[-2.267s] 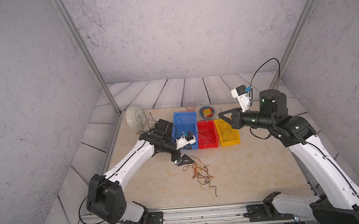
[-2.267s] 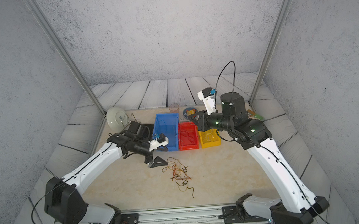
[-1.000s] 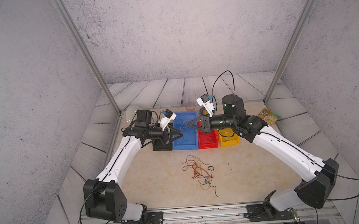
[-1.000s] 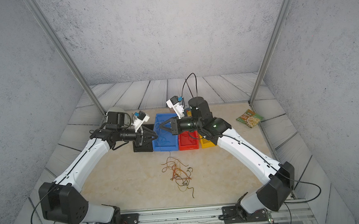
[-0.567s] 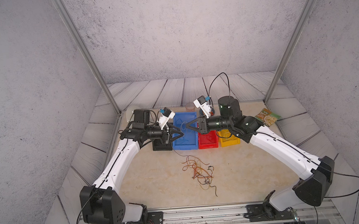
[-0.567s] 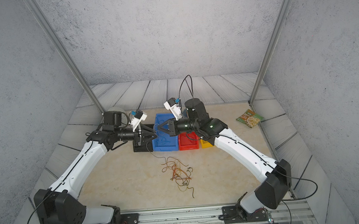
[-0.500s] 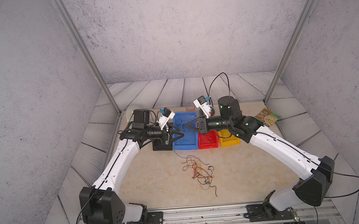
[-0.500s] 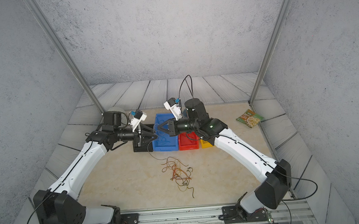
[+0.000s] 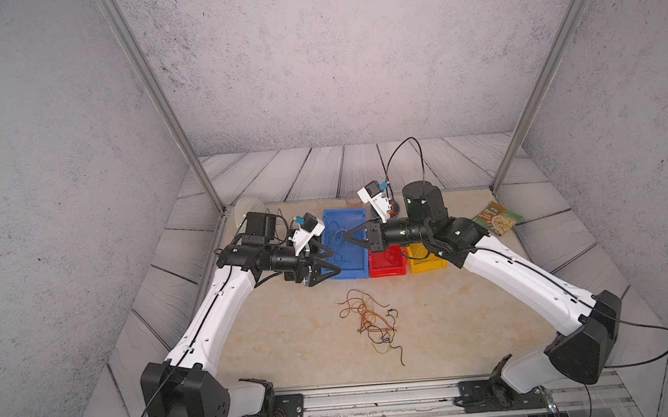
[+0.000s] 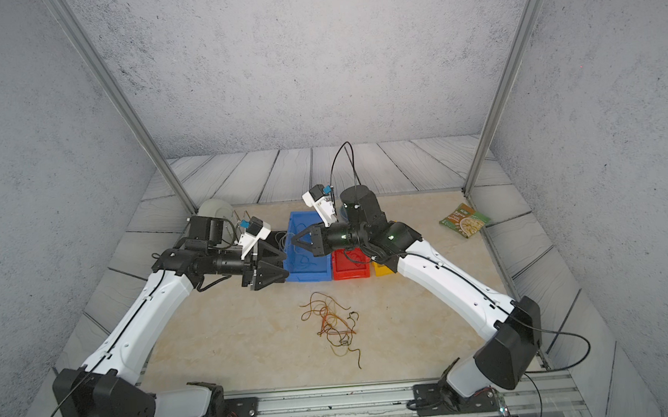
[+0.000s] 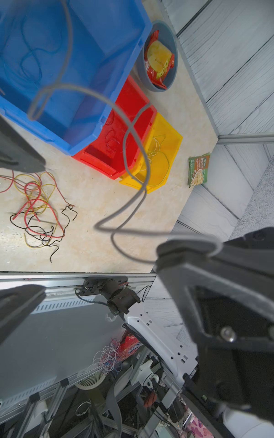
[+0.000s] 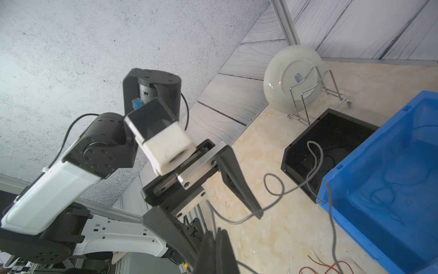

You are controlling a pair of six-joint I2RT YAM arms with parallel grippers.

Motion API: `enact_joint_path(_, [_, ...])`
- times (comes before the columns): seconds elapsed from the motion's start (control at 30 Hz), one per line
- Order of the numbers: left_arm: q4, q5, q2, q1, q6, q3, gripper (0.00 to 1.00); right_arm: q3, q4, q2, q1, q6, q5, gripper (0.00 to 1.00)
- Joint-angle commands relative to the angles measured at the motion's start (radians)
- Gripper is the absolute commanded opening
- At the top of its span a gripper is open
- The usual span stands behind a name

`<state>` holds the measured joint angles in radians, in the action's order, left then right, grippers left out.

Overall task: Untangle and sort cables by color
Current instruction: Untie the cable.

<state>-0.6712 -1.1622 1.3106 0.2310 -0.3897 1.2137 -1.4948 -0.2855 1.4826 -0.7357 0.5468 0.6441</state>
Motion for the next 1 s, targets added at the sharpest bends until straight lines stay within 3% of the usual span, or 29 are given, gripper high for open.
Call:
enact_joint_path(0.0, [0.133, 0.003, 0.003, -0.006, 0.154, -0.001, 0.79, -0.031, 0.020, 0.021, -0.016, -0.004, 0.014, 0.00])
enact_joint_path(0.1, [0.130, 0.026, 0.020, -0.005, 0.174, 0.021, 0.75, -0.039, 0.011, 0.018, -0.017, -0.008, 0.005, 0.00])
enact_joint_path(0.53, [-0.217, 0.111, -0.053, -0.009, -0.109, 0.077, 0.76, -0.048, -0.025, 0.010, -0.016, -0.035, -0.030, 0.00])
enact_joint_path(0.8, [-0.170, 0.337, -0.072, -0.016, -0.031, 0.065, 0.73, -0.050, -0.019, 0.010, -0.017, -0.025, -0.026, 0.00])
enact_joint_path(0.97, [-0.079, 0.399, -0.074, -0.016, 0.073, 0.048, 0.71, -0.051, -0.009, 0.010, -0.019, -0.011, -0.013, 0.00])
